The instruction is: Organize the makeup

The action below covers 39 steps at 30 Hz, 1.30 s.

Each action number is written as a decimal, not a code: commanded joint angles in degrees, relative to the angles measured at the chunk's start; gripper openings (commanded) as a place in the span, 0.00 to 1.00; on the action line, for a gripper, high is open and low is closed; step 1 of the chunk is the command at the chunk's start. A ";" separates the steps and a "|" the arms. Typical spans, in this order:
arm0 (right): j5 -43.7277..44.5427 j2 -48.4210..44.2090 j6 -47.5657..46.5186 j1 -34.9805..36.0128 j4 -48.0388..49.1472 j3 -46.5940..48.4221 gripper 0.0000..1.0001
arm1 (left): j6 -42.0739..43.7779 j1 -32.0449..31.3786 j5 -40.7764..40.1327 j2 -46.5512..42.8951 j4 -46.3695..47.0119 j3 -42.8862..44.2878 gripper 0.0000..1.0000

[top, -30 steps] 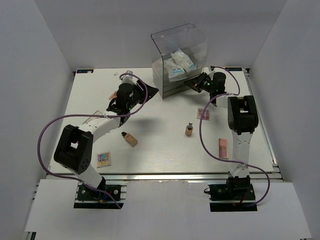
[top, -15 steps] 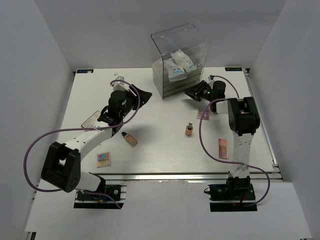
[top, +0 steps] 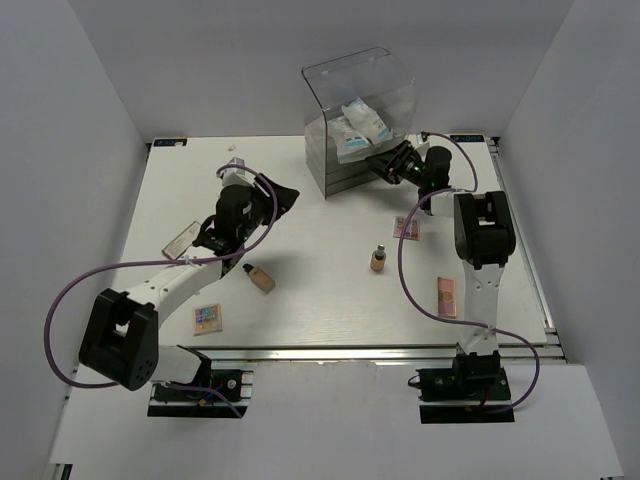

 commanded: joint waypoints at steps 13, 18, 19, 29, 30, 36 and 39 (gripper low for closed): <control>1.47 6.55 3.27 0.88 5.40 8.51 0.42 | 0.79 -0.23 0.59 4.33 -1.02 6.01 0.62; 3.31 6.73 3.71 0.97 4.88 8.52 0.35 | 0.88 -0.15 0.60 4.86 -1.45 6.72 0.62; 3.57 6.73 3.98 0.88 4.96 8.43 0.34 | 0.88 -0.23 0.68 4.86 -1.54 6.63 0.62; 5.77 5.15 6.70 1.50 8.03 5.44 0.14 | 0.35 -0.23 -0.02 3.98 -1.37 5.32 0.61; 5.86 4.97 6.88 1.59 8.39 4.74 0.11 | 0.18 -0.23 -0.11 3.81 -1.28 4.79 0.61; 5.77 3.21 6.62 1.59 9.18 2.19 0.07 | -0.35 -0.23 -1.51 1.79 -0.84 2.16 0.61; 5.25 2.07 6.18 1.41 9.62 0.08 0.06 | -0.61 -0.15 -2.65 0.03 -0.66 0.40 0.61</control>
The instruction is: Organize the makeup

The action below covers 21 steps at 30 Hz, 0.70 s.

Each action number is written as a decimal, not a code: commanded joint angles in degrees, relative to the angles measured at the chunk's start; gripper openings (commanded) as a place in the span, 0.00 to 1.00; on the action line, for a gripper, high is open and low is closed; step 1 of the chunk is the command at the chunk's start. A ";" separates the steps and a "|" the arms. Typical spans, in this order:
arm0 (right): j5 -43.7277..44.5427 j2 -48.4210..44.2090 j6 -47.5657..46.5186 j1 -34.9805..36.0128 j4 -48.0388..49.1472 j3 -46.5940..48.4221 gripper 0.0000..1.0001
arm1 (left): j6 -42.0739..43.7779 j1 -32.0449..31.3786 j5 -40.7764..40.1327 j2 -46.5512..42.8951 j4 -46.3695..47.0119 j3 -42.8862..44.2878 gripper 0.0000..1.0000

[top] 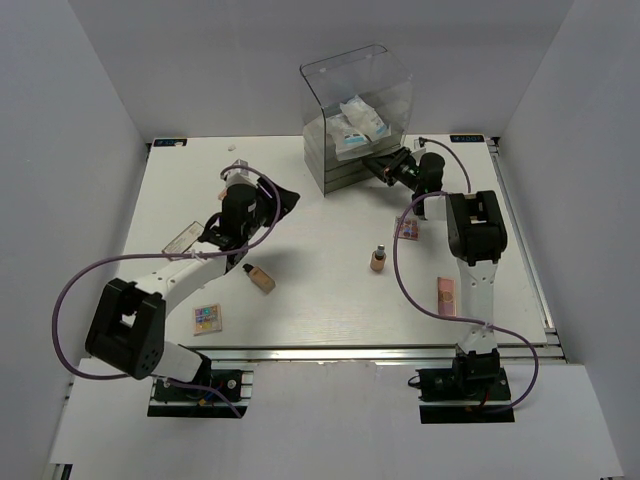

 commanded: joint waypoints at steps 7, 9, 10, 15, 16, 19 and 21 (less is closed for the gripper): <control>-0.64 -8.27 -2.81 -1.13 4.58 -10.78 0.05 | -2.17 -0.23 -4.00 -8.18 0.54 -6.12 0.62; -1.34 -9.76 -3.51 -1.74 5.20 -14.56 0.05 | -2.53 -0.23 -4.87 -9.42 -0.07 -7.61 0.63; -1.61 -11.16 -3.95 -2.01 5.11 -15.70 0.05 | -2.62 -0.15 -5.14 -10.55 -0.42 -8.05 0.64; -2.75 -15.38 -6.32 -3.15 4.14 -22.30 0.07 | -2.53 -0.23 -7.69 -14.25 -4.99 -10.60 0.72; -2.84 -15.83 -6.59 -3.24 4.14 -23.00 0.07 | -2.53 -0.23 -8.48 -14.87 -5.78 -10.95 0.73; -3.10 -16.97 -7.73 -3.33 3.35 -24.41 0.09 | -3.14 -0.23 -9.88 -17.41 -9.82 -12.36 0.73; -3.45 -17.24 -8.43 -3.42 2.13 -24.24 0.17 | -4.19 -0.23 -10.59 -19.09 -11.84 -13.06 0.74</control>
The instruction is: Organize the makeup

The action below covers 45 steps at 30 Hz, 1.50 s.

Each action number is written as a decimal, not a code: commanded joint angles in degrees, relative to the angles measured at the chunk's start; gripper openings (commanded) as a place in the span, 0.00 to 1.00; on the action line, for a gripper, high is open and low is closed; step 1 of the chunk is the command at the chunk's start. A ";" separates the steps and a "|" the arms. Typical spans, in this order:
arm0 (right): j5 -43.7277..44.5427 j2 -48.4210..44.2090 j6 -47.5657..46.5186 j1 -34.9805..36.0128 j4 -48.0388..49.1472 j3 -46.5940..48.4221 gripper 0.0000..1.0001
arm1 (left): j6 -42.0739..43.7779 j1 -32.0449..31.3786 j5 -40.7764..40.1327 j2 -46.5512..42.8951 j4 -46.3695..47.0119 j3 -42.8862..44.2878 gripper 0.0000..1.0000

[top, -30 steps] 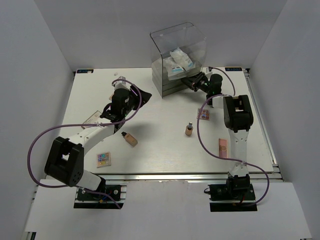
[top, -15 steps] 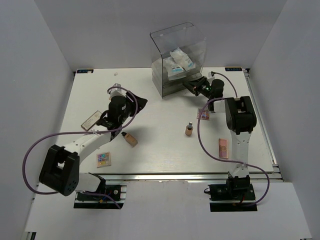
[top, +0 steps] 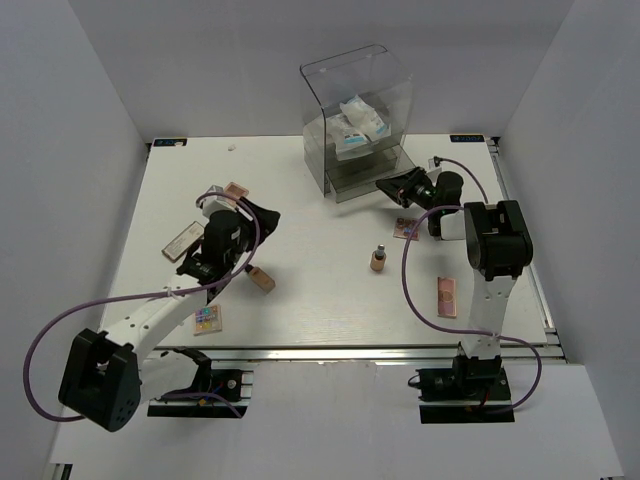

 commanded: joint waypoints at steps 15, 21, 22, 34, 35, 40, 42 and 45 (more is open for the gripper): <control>-7.27 -9.53 -25.99 -0.71 -20.41 3.37 0.75 | -11.13 -0.50 -8.41 -2.40 -32.58 0.58 0.75; -4.38 -16.74 -52.96 -0.88 -38.69 5.04 0.77 | -10.78 -1.11 -8.85 5.07 -39.52 5.32 0.75; -2.28 -18.66 -55.87 -1.23 -40.10 5.04 0.78 | -11.05 -1.20 -8.94 7.34 -40.40 6.02 0.75; -0.32 -25.53 -62.32 -3.96 -41.09 0.56 0.80 | -9.47 -2.96 -9.12 21.86 -44.80 15.24 0.73; -0.33 -25.88 -62.05 -3.96 -41.00 0.47 0.80 | -9.38 -2.96 -9.03 22.83 -45.41 15.87 0.72; -0.42 -27.29 -62.31 -3.96 -40.73 0.47 0.80 | -9.11 -3.13 -9.38 27.49 -49.02 18.25 0.59; -0.33 -28.43 -63.54 -3.96 -40.73 0.55 0.80 | -9.11 -3.13 -9.56 27.58 -49.29 18.33 0.53; -0.76 -30.01 -67.04 -4.05 -41.00 0.73 0.81 | -8.59 -3.22 -10.00 26.27 -48.50 17.81 0.33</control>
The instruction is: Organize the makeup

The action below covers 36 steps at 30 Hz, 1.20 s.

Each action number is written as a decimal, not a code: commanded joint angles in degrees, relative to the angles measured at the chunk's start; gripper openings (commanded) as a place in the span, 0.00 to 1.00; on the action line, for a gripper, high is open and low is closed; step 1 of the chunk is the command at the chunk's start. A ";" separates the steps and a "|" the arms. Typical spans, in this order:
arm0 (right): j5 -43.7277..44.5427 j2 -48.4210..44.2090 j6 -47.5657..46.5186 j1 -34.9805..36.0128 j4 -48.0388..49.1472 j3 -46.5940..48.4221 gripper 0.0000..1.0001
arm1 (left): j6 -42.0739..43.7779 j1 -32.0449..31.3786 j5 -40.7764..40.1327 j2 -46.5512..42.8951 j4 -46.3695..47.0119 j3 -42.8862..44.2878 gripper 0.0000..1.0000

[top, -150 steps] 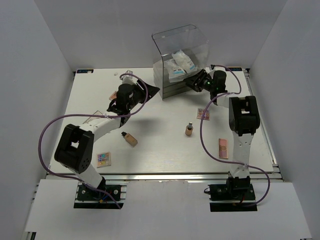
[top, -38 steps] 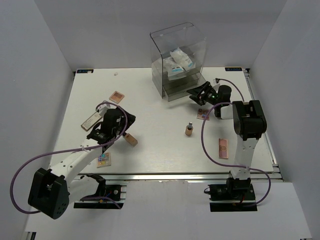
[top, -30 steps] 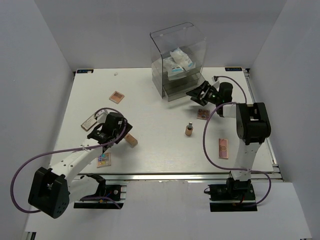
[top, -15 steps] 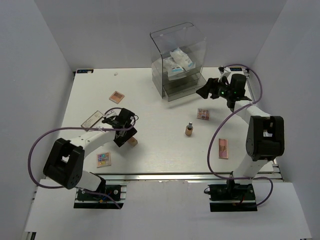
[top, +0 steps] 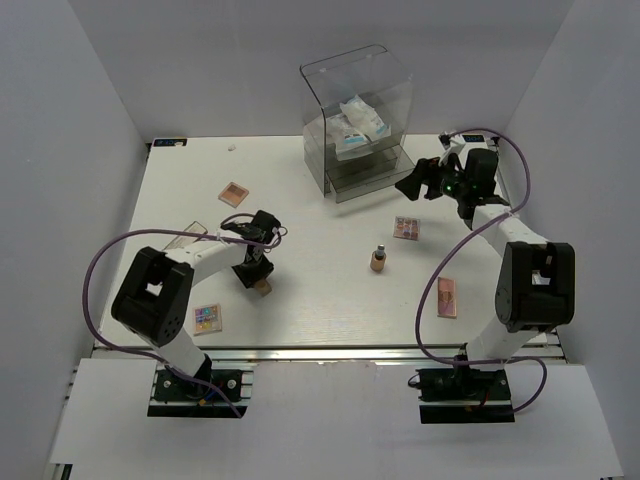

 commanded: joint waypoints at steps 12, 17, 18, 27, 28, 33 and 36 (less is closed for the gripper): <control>-12.18 -9.42 -14.99 -4.39 4.28 -1.66 0.64 | 27.09 -3.78 4.13 -16.38 30.63 -0.66 0.00; -16.41 -8.80 -10.77 -6.68 4.29 -2.54 0.00 | 47.91 -7.29 11.15 -13.94 46.01 1.26 0.00; -16.24 -9.06 -10.77 -6.94 4.29 -2.89 0.00 | 51.77 -8.00 11.95 -11.75 46.74 2.31 0.00; -14.39 -12.13 -11.91 -8.53 3.67 -5.35 0.00 | 80.26 -10.11 16.88 6.71 44.74 24.35 0.00; -14.39 -12.40 -12.17 -8.53 3.50 -5.53 0.00 | 82.03 -10.11 16.79 8.90 43.42 27.25 0.00; -14.57 -14.33 -13.93 -8.53 2.18 -7.28 0.05 | 88.10 -10.11 14.85 21.83 40.33 43.59 0.00; -14.74 -15.30 -14.19 -8.62 2.09 -8.33 0.08 | 90.30 -10.11 14.68 26.75 42.69 48.35 0.00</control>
